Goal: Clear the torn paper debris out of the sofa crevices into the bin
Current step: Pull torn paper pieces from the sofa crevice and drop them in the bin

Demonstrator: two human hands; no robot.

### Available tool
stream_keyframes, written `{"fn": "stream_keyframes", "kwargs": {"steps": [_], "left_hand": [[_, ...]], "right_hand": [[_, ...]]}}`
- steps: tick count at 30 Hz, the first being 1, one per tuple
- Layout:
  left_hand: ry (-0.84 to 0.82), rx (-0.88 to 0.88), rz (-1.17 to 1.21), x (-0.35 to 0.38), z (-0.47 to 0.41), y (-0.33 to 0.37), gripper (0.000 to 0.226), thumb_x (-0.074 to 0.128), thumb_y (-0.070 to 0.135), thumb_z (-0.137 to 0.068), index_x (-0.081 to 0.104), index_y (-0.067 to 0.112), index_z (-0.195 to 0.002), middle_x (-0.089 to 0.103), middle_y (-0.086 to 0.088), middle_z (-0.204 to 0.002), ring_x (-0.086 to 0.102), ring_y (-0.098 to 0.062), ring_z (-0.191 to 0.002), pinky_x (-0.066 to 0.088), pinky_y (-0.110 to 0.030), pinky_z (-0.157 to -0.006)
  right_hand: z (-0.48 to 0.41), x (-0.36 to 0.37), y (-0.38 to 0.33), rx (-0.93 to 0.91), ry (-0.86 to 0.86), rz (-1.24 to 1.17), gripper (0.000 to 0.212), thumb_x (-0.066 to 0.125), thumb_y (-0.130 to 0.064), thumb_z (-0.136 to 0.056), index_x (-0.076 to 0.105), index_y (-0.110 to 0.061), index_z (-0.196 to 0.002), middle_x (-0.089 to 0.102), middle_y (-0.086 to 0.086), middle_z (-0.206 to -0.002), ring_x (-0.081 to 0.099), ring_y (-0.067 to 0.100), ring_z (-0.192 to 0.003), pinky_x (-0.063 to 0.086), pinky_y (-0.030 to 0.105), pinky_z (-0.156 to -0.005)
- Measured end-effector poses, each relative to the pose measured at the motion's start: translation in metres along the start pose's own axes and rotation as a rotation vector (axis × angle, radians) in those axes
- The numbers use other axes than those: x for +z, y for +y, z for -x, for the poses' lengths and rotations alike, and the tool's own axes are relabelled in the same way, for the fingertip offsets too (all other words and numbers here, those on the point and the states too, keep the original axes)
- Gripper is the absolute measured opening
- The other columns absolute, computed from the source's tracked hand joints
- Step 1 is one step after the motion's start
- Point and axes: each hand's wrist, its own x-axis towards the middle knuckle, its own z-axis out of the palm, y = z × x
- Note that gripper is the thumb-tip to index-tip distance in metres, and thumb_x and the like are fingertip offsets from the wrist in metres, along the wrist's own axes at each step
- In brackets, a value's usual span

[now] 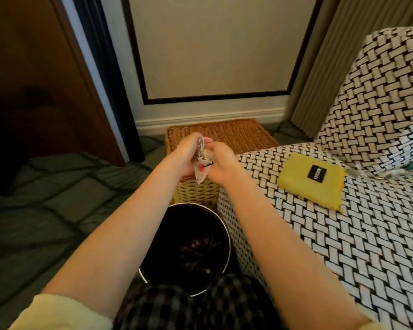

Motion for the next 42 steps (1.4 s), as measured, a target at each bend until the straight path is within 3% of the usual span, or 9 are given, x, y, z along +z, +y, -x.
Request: {"fn": "stream_keyframes", "kwargs": {"steps": [4, 6, 8, 17, 19, 22, 26, 34, 42], "left_hand": [[0.041, -0.163, -0.025, -0.039, -0.007, -0.041, 0.028, 0.035, 0.017, -0.095, 0.057, 0.008, -0.080, 0.058, -0.011, -0.077, 0.055, -0.021, -0.071, 0.045, -0.030, -0.068], [0.039, -0.229, -0.054, -0.050, -0.011, -0.061, 0.029, 0.036, 0.015, -0.094, 0.057, 0.007, -0.076, 0.058, -0.011, -0.076, 0.054, -0.021, -0.070, 0.045, -0.031, -0.068], [0.014, -0.275, -0.119, -0.058, -0.014, -0.078, 0.030, 0.035, 0.014, -0.094, 0.058, 0.006, -0.077, 0.060, -0.012, -0.080, 0.056, -0.022, -0.074, 0.047, -0.032, -0.073], [-0.043, -0.563, -0.628, -0.082, -0.018, -0.109, 0.017, 0.048, 0.025, -0.090, 0.056, 0.013, -0.082, 0.060, -0.008, -0.097, 0.057, -0.026, -0.094, 0.045, -0.033, -0.082], [-0.071, -0.585, -0.803, -0.081, -0.013, -0.100, 0.020, 0.046, 0.028, -0.093, 0.056, 0.012, -0.098, 0.055, -0.007, -0.103, 0.053, -0.027, -0.096, 0.041, -0.035, -0.077], [-0.081, -0.554, -0.976, -0.077, -0.009, -0.083, 0.048, 0.040, 0.032, -0.097, 0.037, 0.012, -0.139, 0.038, -0.011, -0.143, 0.032, -0.039, -0.132, 0.034, -0.054, -0.097], [-0.116, -0.491, -0.931, -0.065, -0.007, -0.056, 0.049, 0.035, 0.029, -0.098, 0.030, 0.018, -0.146, 0.031, -0.010, -0.150, 0.027, -0.039, -0.137, 0.027, -0.063, -0.103], [-0.095, -0.059, -0.538, -0.023, -0.002, 0.012, 0.029, 0.043, 0.017, -0.094, 0.061, 0.020, -0.116, 0.062, -0.001, -0.099, 0.056, -0.022, -0.106, 0.039, -0.044, -0.102], [-0.230, 0.125, -0.537, 0.068, 0.004, 0.035, 0.031, 0.041, 0.012, -0.093, 0.060, 0.022, -0.116, 0.059, -0.001, -0.120, 0.053, -0.020, -0.112, 0.042, -0.037, -0.094]], "right_hand": [[-0.019, -0.012, 0.050, 0.234, 0.012, 0.015, 0.032, 0.025, -0.011, -0.096, 0.050, -0.011, -0.076, 0.051, 0.014, -0.088, 0.053, 0.025, -0.096, 0.033, 0.034, -0.104], [-0.022, -0.026, 0.065, 0.338, -0.012, 0.025, 0.044, 0.024, -0.012, -0.096, 0.058, -0.005, -0.068, 0.054, 0.015, -0.089, 0.052, 0.027, -0.107, 0.037, 0.034, -0.097], [-0.020, -0.040, 0.076, 0.401, -0.033, 0.091, 0.055, 0.023, -0.013, -0.097, 0.062, 0.002, -0.062, 0.055, 0.016, -0.087, 0.052, 0.029, -0.087, 0.040, 0.035, -0.081], [-0.019, -0.069, 0.102, 0.589, 0.041, 0.482, 0.025, 0.034, -0.016, -0.093, 0.057, -0.005, -0.096, 0.060, 0.015, -0.091, 0.055, 0.028, -0.082, 0.042, 0.041, -0.079], [-0.016, -0.069, 0.096, 0.630, 0.033, 0.621, 0.028, 0.040, -0.020, -0.091, 0.052, -0.010, -0.114, 0.054, 0.014, -0.114, 0.053, 0.033, -0.100, 0.037, 0.051, -0.090], [-0.012, -0.066, 0.083, 0.628, 0.024, 0.746, 0.042, 0.043, -0.027, -0.093, 0.044, -0.016, -0.134, 0.025, 0.017, -0.146, 0.022, 0.045, -0.134, 0.023, 0.067, -0.098], [-0.005, -0.054, 0.061, 0.556, 0.026, 0.786, 0.050, 0.039, -0.020, -0.095, 0.029, -0.014, -0.143, 0.015, 0.020, -0.152, 0.007, 0.045, -0.139, 0.020, 0.069, -0.099], [0.027, -0.004, -0.012, 0.023, 0.032, 0.833, 0.042, 0.038, -0.012, -0.098, 0.034, -0.007, -0.139, 0.047, 0.016, -0.135, 0.049, 0.034, -0.120, 0.049, 0.048, -0.089], [0.061, -0.039, -0.089, -0.273, 0.308, 0.784, 0.025, 0.050, -0.011, -0.093, 0.058, -0.002, -0.115, 0.063, 0.009, -0.095, 0.062, 0.024, -0.091, 0.052, 0.032, -0.078]]}}
